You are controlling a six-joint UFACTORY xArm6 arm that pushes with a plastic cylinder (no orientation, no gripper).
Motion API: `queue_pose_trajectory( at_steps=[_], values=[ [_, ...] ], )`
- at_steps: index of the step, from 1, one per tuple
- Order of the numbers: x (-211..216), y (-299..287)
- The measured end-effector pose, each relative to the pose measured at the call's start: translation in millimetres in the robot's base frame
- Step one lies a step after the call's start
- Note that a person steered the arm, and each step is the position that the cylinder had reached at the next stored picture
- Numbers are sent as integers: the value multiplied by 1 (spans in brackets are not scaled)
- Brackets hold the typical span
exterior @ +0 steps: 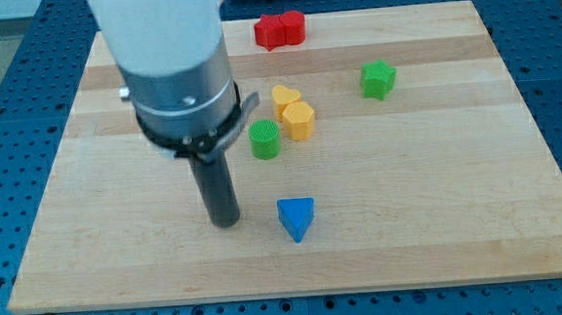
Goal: Push blue triangle below green star
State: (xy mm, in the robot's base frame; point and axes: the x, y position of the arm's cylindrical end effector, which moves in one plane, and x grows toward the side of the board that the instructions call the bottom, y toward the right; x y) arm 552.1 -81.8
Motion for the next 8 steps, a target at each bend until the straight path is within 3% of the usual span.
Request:
queue_pose_trajectory(
  at_steps=[1,4,6,8],
  values=[
    [23,14],
    [-1,127],
    [-28,118],
    [-30,97]
  ],
)
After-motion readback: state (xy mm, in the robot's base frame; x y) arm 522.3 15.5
